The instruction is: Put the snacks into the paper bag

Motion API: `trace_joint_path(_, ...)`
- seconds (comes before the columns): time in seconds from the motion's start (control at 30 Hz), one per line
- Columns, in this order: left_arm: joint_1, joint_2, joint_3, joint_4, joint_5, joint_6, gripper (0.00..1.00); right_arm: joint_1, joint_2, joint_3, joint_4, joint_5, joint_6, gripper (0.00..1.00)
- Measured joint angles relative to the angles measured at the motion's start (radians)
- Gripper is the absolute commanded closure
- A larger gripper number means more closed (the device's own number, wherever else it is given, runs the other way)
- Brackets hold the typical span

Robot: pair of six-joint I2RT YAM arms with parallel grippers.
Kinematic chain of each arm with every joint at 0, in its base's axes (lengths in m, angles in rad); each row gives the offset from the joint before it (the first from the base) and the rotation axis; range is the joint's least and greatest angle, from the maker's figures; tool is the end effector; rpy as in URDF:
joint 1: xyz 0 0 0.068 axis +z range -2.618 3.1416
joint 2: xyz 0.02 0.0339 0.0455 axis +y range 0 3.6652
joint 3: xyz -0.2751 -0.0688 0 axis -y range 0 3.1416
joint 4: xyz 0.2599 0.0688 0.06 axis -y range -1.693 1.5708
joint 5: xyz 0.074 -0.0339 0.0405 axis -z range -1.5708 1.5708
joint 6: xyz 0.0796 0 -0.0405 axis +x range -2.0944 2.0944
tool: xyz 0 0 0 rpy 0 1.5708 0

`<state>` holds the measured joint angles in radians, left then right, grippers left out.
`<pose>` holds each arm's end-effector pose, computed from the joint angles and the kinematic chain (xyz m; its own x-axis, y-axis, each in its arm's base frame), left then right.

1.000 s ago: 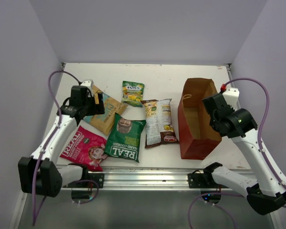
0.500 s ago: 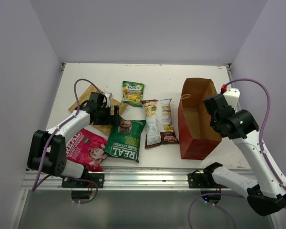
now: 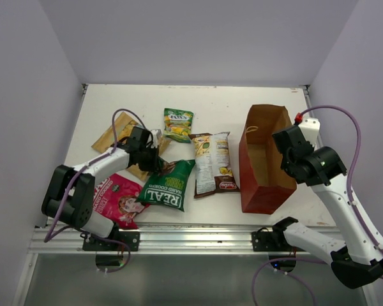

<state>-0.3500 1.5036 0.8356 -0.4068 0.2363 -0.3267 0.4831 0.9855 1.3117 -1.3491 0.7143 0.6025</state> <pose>0.2893 -0.1254 0.1410 -0.9230 0.0048 -0.3847 0.1497 0.9256 -0.3477 0.1702 0.0304 0.3684 -0.6505 0.1423 -0.7461 0.3882 0.9066 -0.1655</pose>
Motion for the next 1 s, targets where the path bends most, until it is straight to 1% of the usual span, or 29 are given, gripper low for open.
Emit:
trace_joint_path(0.13, -0.006, -0.001, 0.013, -0.013, -0.005, -0.005, 1.0, 0.0, 0.0, 0.0, 0.0, 0.0, -0.001, 1.0)
trace_joint_path(0.27, -0.022, -0.043, 0.108, -0.08, -0.027, -0.032, 1.0, 0.0, 0.0, 0.0, 0.0, 0.0, -0.004, 1.0)
trace_joint_path(0.33, -0.047, -0.079, 0.212, -0.111, -0.039, -0.058, 1.0, 0.0, 0.0, 0.0, 0.0, 0.0, -0.006, 1.0)
trace_joint_path(0.43, -0.104, -0.124, 0.397, -0.108, -0.051, -0.104, 1.0, 0.0, 0.002, 0.0, 0.0, 0.0, -0.01, 1.0)
trace_joint_path(0.53, -0.156, -0.159, 0.526, -0.054, -0.045, -0.159, 1.0, 0.0, 0.002, 0.0, 0.0, 0.0, -0.013, 1.0)
trace_joint_path(0.63, -0.223, -0.166, 0.61, 0.035, -0.02, -0.216, 1.0, 0.0, 0.002, 0.0, 0.0, -0.001, -0.017, 1.0)
trace_joint_path(0.73, -0.314, -0.119, 0.711, 0.103, -0.005, -0.259, 1.0, 0.0, 0.002, 0.0, 0.0, -0.002, -0.021, 1.0)
trace_joint_path(0.87, -0.435, 0.026, 0.883, 0.201, 0.003, -0.314, 1.0, 0.0, 0.002, -0.001, 0.001, -0.005, -0.024, 1.0)
trace_joint_path(1.0, -0.533, 0.214, 1.134, 0.234, -0.014, -0.328, 1.0, 0.0, -0.004, -0.01, 0.003, -0.011, -0.027, 1.0)
